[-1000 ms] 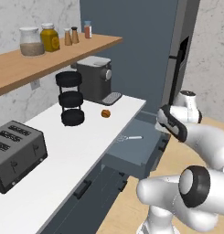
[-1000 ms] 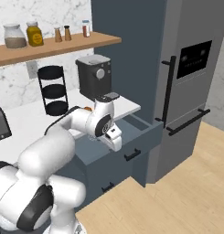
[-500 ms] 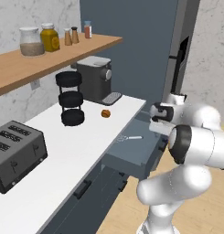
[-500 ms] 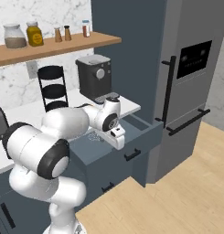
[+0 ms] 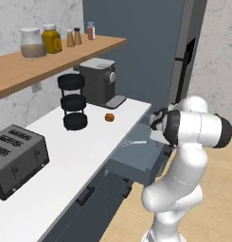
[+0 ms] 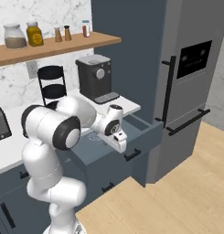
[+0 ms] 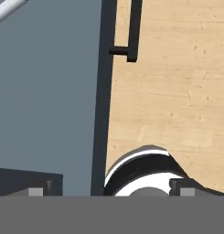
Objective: Pick the whisk from the drawer and place it on the counter.
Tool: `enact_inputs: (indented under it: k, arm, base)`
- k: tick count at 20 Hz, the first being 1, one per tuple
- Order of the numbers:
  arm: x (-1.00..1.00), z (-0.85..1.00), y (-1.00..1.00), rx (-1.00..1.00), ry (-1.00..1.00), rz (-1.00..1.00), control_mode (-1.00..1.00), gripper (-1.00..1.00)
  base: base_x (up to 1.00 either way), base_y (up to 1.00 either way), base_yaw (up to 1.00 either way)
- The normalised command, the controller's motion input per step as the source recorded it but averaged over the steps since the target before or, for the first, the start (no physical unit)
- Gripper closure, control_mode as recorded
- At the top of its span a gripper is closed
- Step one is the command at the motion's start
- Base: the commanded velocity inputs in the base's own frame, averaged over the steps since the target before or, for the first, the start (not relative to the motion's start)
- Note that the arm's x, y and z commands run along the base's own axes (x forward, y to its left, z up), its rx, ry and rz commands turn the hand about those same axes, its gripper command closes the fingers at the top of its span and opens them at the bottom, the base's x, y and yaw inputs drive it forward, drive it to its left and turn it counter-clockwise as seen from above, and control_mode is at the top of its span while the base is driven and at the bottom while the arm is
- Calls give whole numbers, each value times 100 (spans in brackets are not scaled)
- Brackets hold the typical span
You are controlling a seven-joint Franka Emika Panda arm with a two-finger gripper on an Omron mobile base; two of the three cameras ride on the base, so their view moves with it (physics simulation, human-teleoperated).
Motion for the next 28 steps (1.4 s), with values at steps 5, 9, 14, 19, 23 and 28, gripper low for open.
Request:
enact_inputs:
  k: [5,9,14,19,23,28]
  arm:
    - [37,-37,0,0,0,0,-100,-100]
    - [46,-21,0,0,0,0,-100,-100]
    - [38,-23,0,0,0,0,-100,-100]
    - [-2,-17,0,0,0,0,-100,-100]
    - [-36,-23,-5,-2,0,0,-100,-100]
    - [-74,-26,-22,-8,3,0,-100,-100]
  base:
    - [0,0,0]
    - [0,0,0]
    - [0,0,0]
    - [0,0,0]
    - [0,0,0]
    - [0,0,0]
